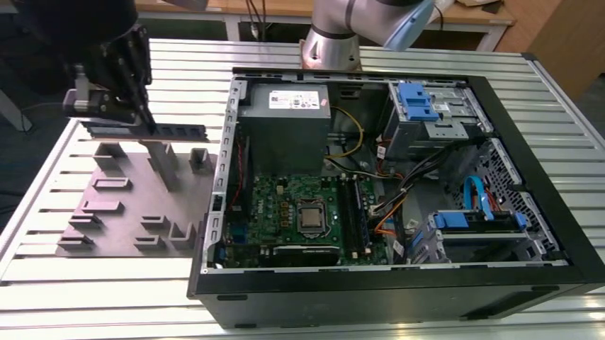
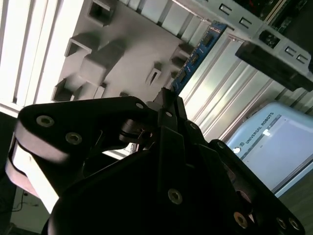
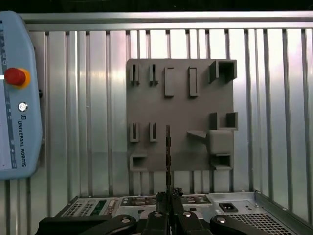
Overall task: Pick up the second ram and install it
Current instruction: 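Pick up the second ram and move it above second insertion slot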
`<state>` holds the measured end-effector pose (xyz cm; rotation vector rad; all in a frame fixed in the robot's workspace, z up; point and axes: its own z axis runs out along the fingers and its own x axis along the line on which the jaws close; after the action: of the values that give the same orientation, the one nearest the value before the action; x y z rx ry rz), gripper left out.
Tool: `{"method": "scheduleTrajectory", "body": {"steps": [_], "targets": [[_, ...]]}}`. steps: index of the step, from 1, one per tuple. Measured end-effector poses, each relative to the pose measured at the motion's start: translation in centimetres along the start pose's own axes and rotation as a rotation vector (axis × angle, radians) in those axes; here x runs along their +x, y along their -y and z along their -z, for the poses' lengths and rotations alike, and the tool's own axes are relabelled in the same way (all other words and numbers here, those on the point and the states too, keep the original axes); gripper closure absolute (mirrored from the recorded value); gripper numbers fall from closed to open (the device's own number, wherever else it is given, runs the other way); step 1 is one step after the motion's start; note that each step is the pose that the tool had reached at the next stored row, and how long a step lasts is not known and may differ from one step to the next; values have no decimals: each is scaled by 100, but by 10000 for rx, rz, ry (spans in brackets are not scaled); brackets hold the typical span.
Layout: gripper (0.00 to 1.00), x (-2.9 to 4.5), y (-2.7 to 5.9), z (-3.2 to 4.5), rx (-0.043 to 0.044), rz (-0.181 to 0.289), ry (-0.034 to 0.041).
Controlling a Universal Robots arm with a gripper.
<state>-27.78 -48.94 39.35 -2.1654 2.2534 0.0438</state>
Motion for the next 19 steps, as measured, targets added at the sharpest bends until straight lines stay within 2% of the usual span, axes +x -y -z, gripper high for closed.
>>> {"method": "scheduleTrajectory", "body": {"steps": [12,19], "targets": [[86,-25,528,-12,-54,0,-4],[86,-35,777,-18,-73,-2,-3]]}}
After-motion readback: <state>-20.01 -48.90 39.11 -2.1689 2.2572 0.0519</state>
